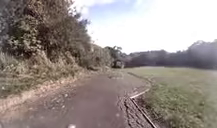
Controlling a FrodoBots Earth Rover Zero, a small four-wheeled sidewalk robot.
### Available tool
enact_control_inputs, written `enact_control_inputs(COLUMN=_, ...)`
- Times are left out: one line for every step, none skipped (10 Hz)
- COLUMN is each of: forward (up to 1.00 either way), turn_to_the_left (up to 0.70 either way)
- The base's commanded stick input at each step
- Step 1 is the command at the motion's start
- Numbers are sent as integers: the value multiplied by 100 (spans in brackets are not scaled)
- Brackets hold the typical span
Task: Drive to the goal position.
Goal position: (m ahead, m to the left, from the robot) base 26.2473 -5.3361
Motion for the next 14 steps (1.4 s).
enact_control_inputs(forward=70, turn_to_the_left=0)
enact_control_inputs(forward=70, turn_to_the_left=0)
enact_control_inputs(forward=70, turn_to_the_left=-2)
enact_control_inputs(forward=70, turn_to_the_left=-17)
enact_control_inputs(forward=70, turn_to_the_left=-35)
enact_control_inputs(forward=70, turn_to_the_left=-35)
enact_control_inputs(forward=70, turn_to_the_left=-35)
enact_control_inputs(forward=70, turn_to_the_left=-35)
enact_control_inputs(forward=70, turn_to_the_left=-35)
enact_control_inputs(forward=70, turn_to_the_left=-35)
enact_control_inputs(forward=70, turn_to_the_left=-35)
enact_control_inputs(forward=70, turn_to_the_left=-35)
enact_control_inputs(forward=70, turn_to_the_left=-35)
enact_control_inputs(forward=70, turn_to_the_left=-35)
